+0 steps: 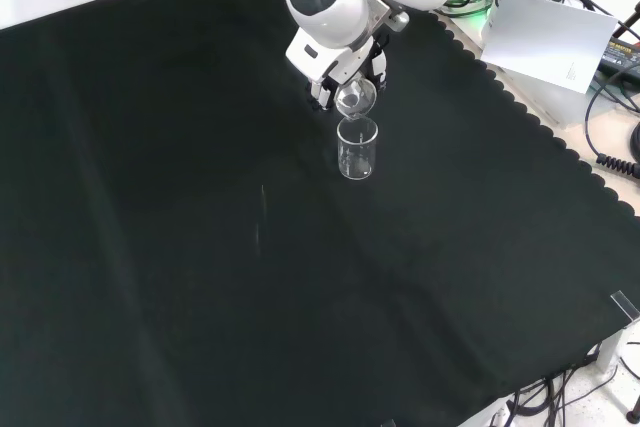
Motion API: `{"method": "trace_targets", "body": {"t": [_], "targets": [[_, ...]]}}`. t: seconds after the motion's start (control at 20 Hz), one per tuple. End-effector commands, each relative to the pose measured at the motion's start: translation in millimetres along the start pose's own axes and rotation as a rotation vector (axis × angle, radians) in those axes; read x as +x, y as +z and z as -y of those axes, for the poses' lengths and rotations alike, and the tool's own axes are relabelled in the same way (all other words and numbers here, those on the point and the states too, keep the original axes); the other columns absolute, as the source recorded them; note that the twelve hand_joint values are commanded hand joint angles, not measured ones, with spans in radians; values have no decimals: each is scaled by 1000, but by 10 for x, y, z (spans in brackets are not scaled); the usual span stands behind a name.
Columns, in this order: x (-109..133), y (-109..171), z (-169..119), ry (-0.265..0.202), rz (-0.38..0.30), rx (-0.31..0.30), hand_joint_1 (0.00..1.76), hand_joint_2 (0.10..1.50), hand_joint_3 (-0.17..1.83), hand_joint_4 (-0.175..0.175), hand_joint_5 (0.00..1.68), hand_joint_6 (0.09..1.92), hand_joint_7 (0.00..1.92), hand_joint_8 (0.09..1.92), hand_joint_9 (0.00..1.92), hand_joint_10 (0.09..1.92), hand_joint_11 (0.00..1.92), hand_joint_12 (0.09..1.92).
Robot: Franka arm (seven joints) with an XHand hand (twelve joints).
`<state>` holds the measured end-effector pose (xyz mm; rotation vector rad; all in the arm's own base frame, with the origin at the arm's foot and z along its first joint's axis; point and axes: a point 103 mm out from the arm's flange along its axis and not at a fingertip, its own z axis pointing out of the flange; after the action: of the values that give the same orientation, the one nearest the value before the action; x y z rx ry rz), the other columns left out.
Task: Pour the water from the handheld beaker into the one on the table.
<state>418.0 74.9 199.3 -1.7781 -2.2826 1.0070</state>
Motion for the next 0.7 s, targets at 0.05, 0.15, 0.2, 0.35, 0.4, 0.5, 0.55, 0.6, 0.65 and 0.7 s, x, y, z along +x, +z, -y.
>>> {"method": "trace_targets", "body": {"t": [0.05, 0.15, 0.2, 0.35, 0.4, 0.5, 0.55, 0.6, 0.65, 0.7], "targets": [[29, -8, -3, 14, 55, 14, 1433, 688, 463, -175, 1425, 262, 1408, 348, 1607, 87, 1462, 590], [36, -16, -5, 17, 65, 22, 1433, 688, 462, -175, 1425, 262, 1407, 348, 1607, 87, 1460, 589], [39, -24, -3, 19, 68, 20, 1433, 689, 462, -175, 1425, 261, 1407, 349, 1607, 87, 1459, 589], [46, -44, 4, 21, 82, 25, 1433, 690, 460, -175, 1425, 260, 1406, 350, 1607, 87, 1457, 589], [48, -51, 6, 22, 86, 28, 1433, 690, 459, -175, 1425, 260, 1406, 350, 1607, 87, 1457, 589], [49, -63, 8, 23, 88, 33, 1433, 691, 458, -175, 1425, 259, 1405, 351, 1606, 87, 1456, 589], [53, -67, 10, 23, 91, 34, 1433, 691, 457, -175, 1425, 259, 1405, 351, 1606, 87, 1456, 589], [58, -70, 11, 23, 96, 37, 1433, 692, 456, -175, 1425, 259, 1405, 352, 1606, 87, 1456, 589], [61, -71, 10, 23, 98, 42, 1433, 692, 456, -175, 1425, 258, 1405, 352, 1606, 87, 1456, 589], [65, -73, 8, 24, 103, 46, 1433, 693, 455, -175, 1425, 258, 1405, 352, 1606, 87, 1455, 589]]}}
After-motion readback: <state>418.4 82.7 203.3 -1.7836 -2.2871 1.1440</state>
